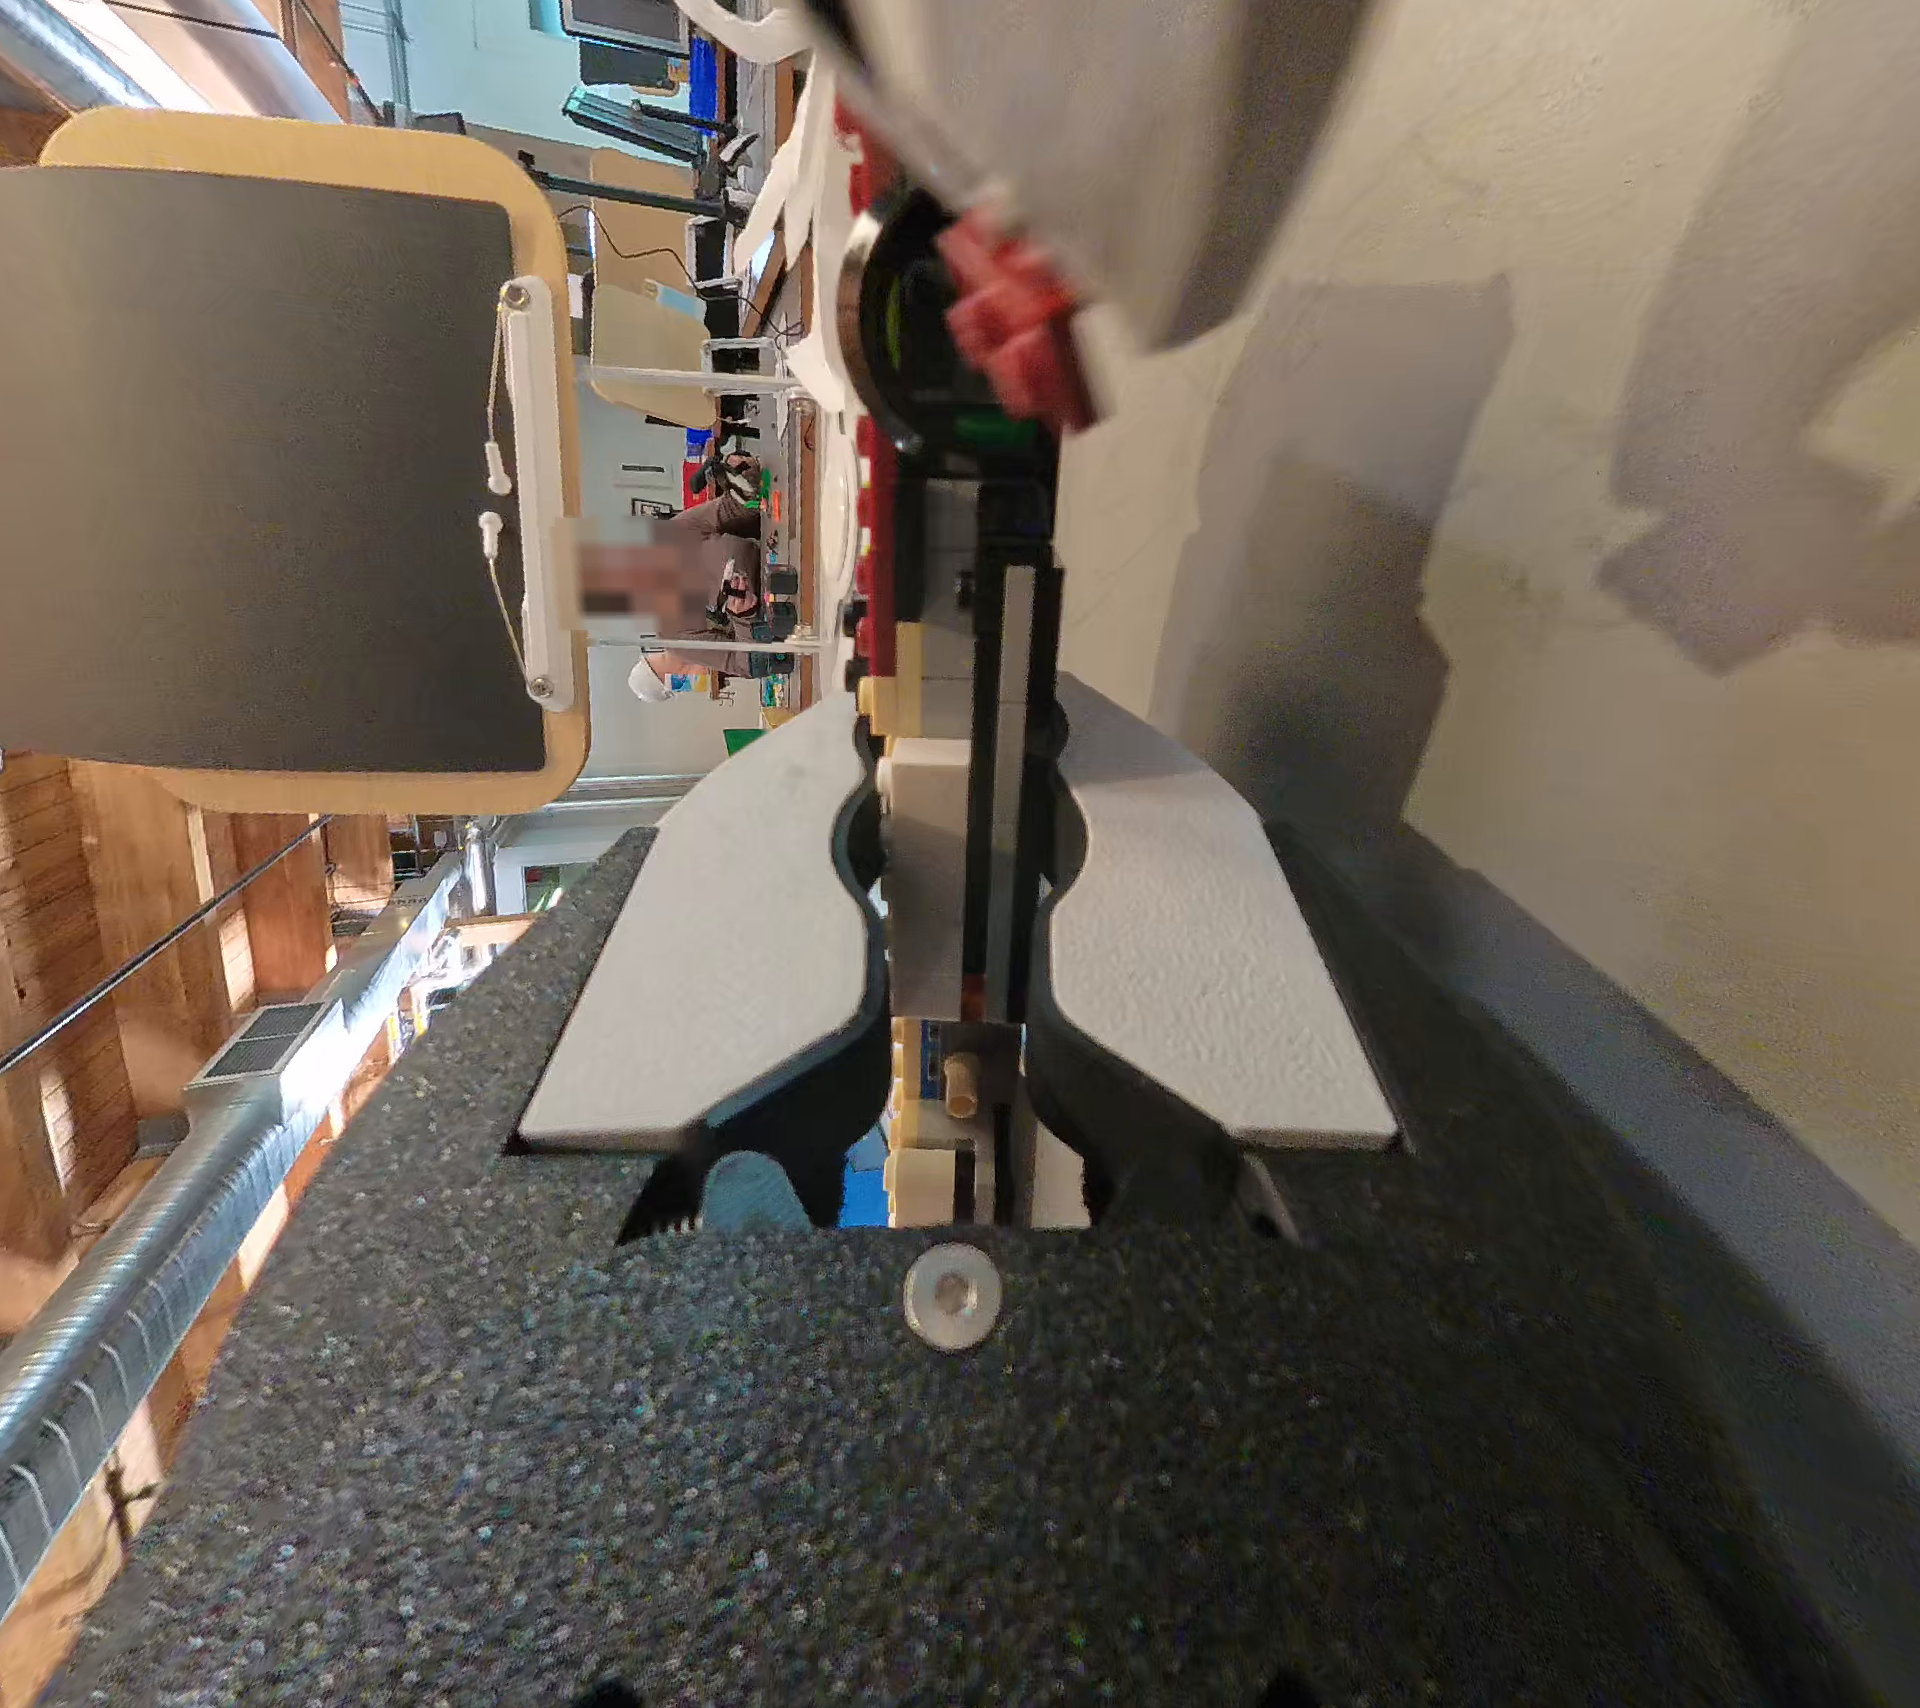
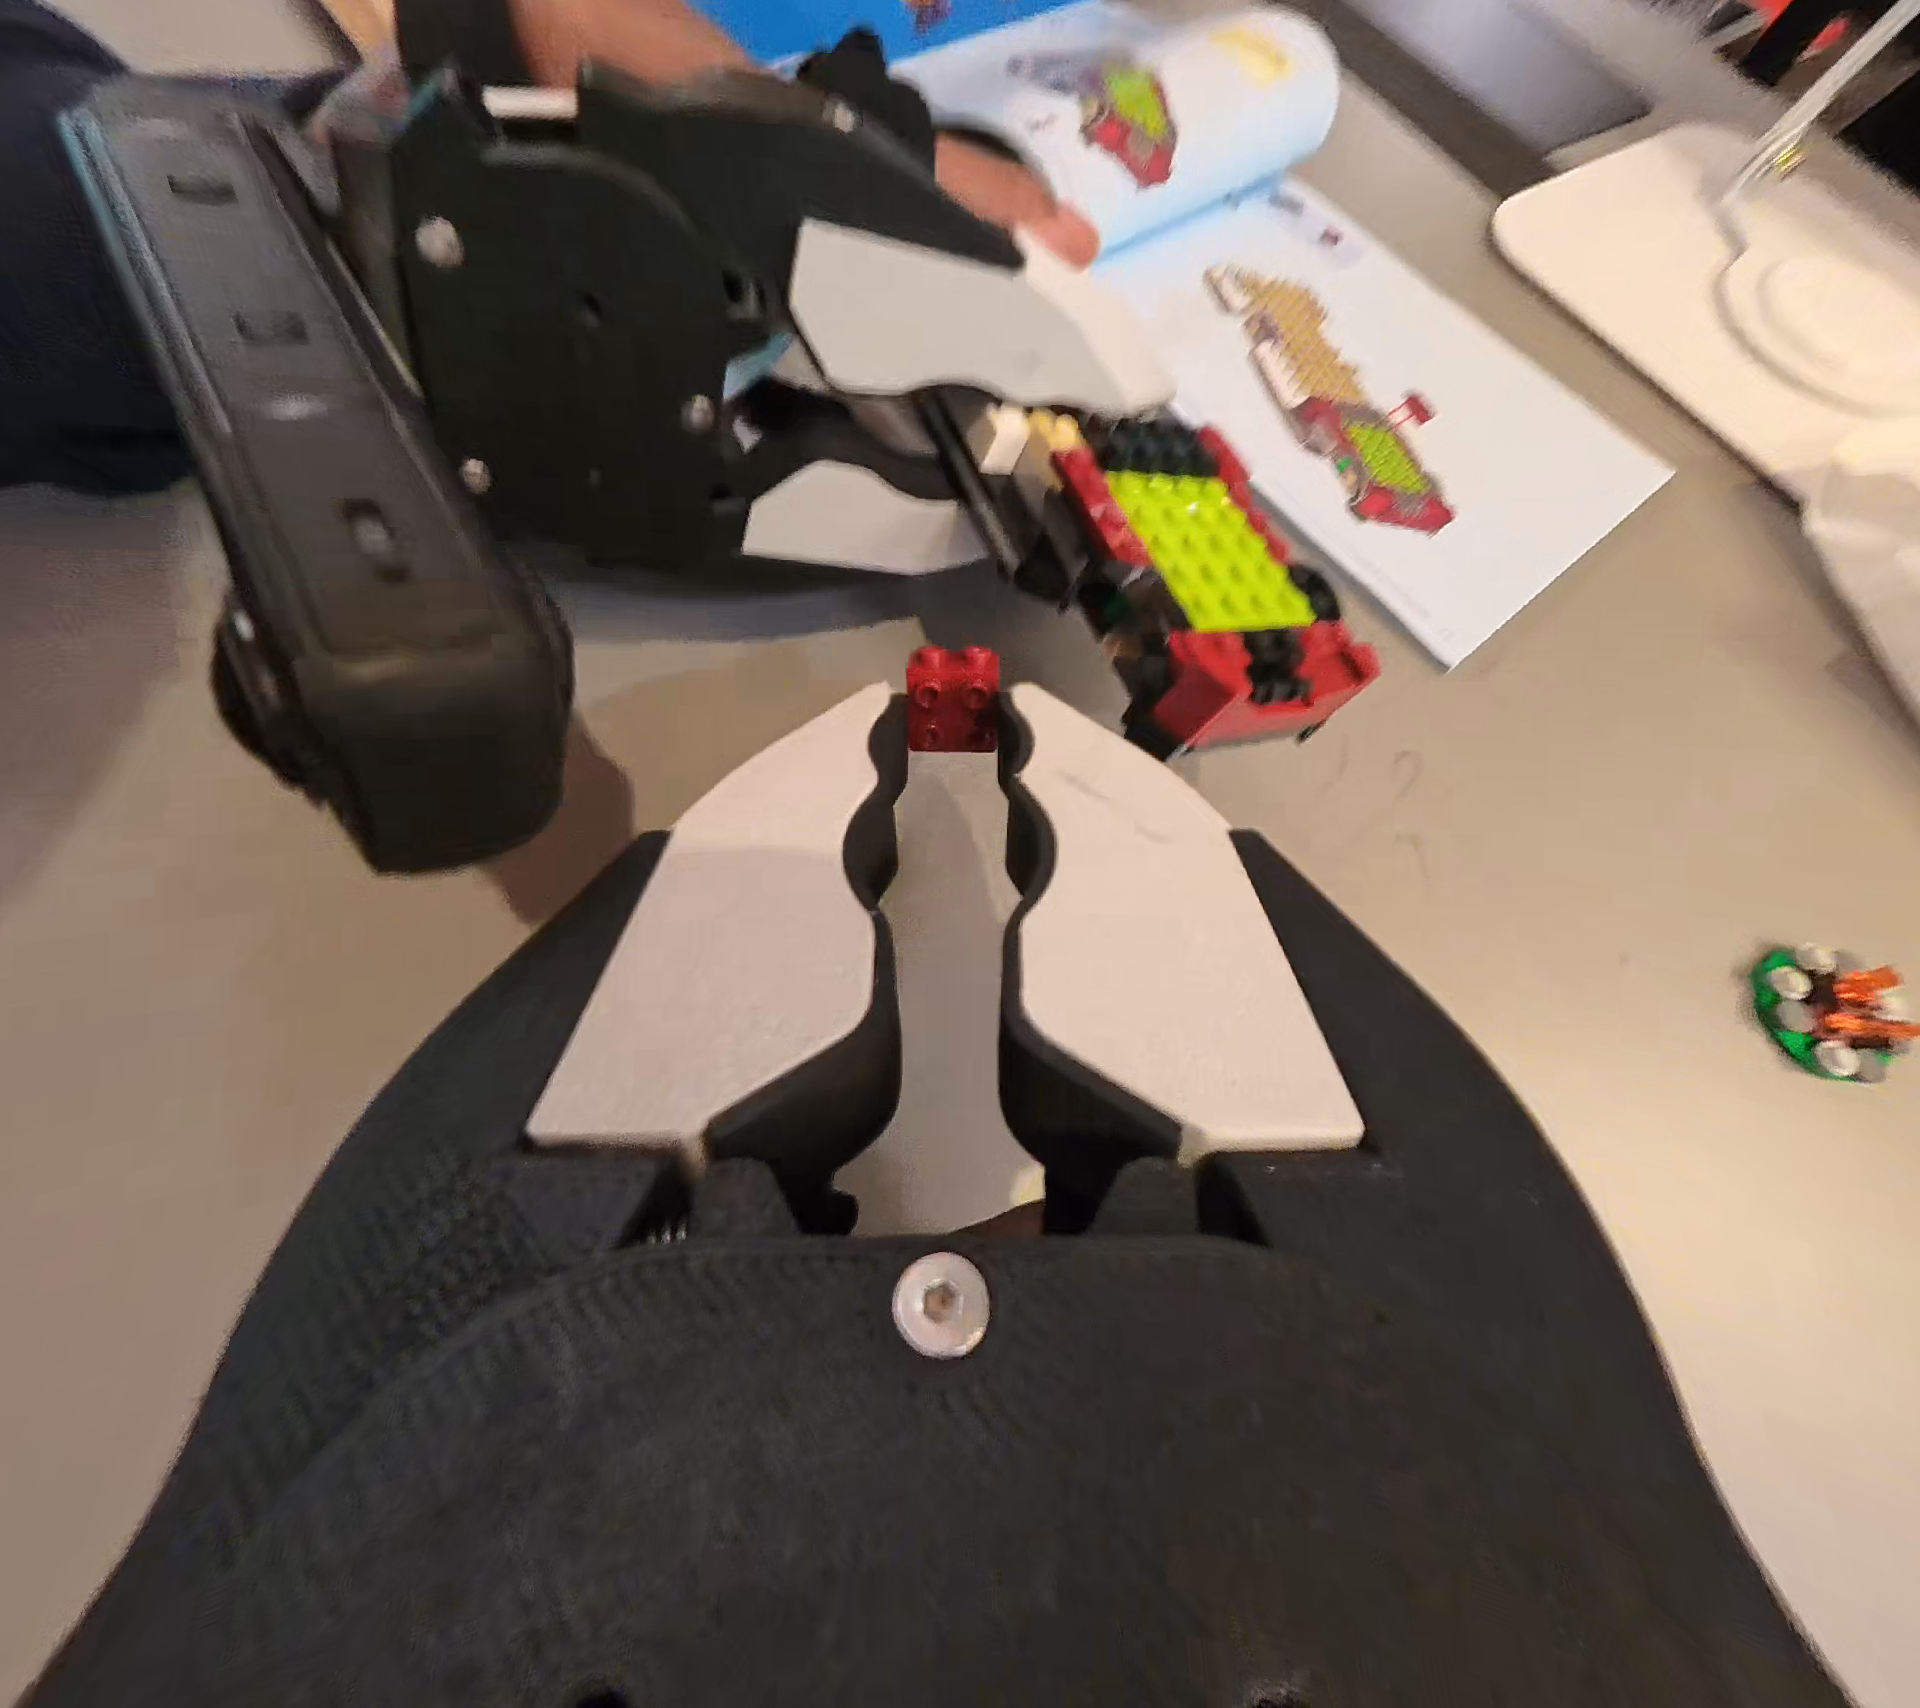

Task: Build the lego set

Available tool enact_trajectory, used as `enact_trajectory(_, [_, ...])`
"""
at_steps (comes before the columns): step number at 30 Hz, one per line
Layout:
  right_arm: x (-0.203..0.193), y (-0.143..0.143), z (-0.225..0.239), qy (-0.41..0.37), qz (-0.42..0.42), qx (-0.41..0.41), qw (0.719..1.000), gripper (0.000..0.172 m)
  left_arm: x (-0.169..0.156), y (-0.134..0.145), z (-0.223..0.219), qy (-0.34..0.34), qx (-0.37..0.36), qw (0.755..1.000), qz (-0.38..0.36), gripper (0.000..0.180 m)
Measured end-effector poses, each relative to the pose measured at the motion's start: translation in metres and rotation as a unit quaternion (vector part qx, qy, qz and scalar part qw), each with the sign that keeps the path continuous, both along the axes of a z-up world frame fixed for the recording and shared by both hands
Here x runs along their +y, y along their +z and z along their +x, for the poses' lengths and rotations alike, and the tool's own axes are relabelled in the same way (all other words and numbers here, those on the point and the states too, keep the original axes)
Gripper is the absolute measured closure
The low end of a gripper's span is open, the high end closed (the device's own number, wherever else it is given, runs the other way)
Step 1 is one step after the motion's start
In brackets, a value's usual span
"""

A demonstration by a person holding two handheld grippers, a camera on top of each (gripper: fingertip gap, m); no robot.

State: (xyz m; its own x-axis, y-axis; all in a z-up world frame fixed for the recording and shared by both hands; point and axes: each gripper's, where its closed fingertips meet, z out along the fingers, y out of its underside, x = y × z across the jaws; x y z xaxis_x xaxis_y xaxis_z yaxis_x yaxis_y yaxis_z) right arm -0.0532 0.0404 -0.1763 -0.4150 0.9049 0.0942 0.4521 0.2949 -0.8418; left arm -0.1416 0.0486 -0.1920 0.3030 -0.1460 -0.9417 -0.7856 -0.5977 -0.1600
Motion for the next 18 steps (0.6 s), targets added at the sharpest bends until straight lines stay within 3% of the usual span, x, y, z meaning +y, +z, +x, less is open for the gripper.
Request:
enact_trajectory(6, [0.005, 0.014, -0.018, -0.060, 0.001, 0.037, 0.998, 0.156, 0.005, -0.005, 0.014, -0.007, 0.001, 1.000, -0.012, 0.155])
enact_trajectory(18, [0.013, 0.007, -0.029, -0.122, 0.062, 0.019, 0.990, 0.156, 0.004, -0.006, 0.017, -0.003, 0.014, 1.000, -0.019, 0.155])
